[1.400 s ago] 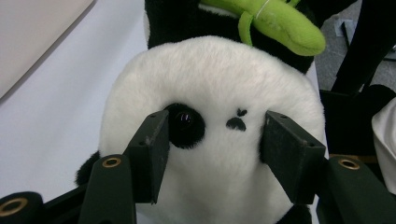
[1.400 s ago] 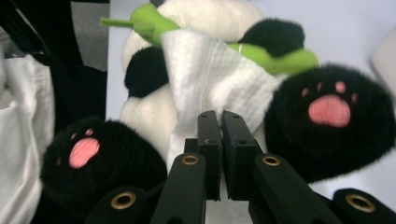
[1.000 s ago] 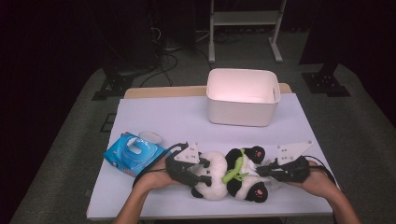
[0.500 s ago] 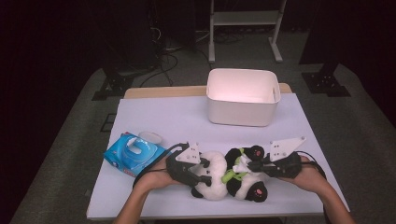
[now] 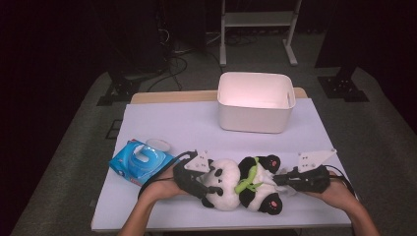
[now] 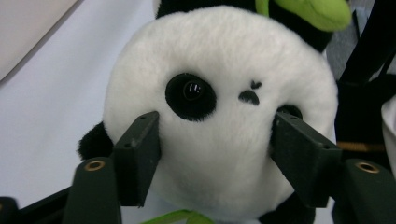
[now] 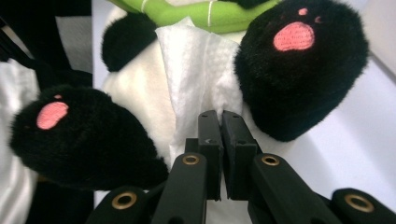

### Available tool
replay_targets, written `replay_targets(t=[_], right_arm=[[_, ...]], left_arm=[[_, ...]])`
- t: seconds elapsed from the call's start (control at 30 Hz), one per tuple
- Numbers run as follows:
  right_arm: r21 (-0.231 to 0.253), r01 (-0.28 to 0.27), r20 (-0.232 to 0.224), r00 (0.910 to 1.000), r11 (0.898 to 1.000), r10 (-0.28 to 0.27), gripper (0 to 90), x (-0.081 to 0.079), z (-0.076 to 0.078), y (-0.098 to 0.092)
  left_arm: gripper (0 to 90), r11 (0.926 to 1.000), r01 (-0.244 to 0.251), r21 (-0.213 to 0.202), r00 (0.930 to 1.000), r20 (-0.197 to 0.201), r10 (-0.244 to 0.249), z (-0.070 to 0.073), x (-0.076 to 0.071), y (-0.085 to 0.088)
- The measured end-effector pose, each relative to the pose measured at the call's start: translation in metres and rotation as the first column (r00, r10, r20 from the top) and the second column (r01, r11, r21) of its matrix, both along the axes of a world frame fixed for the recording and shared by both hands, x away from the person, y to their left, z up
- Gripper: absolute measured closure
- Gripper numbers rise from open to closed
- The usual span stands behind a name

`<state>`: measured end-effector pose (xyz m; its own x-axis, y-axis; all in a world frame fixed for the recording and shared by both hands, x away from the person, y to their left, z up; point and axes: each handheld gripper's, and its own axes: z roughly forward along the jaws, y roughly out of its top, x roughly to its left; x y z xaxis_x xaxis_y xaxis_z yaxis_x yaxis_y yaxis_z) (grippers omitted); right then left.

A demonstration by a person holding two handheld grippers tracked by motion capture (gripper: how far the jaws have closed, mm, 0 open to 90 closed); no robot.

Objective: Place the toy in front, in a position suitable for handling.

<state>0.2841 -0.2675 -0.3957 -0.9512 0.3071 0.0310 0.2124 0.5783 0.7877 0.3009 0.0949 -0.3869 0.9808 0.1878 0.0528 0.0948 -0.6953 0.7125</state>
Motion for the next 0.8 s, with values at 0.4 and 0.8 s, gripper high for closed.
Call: replay_targets(t=[0.4, 0.8], right_arm=[[0.003, -0.121, 0.018, 0.9925, 0.993, 0.121, 86.5, -0.014, 0.012, 0.023], [0.000, -0.140, 0.000, 0.9902, 0.990, 0.140, 86.5, -0.017, 0.015, 0.019]], left_arm=[[37.6, 0.9994, -0.032, 0.008, 0.9995, 0.008, 0.032, -0.002, 0.000, -0.010], [37.2, 0.9991, -0.043, -0.003, 0.9990, -0.007, 0.043, -0.003, 0.002, -0.010]])
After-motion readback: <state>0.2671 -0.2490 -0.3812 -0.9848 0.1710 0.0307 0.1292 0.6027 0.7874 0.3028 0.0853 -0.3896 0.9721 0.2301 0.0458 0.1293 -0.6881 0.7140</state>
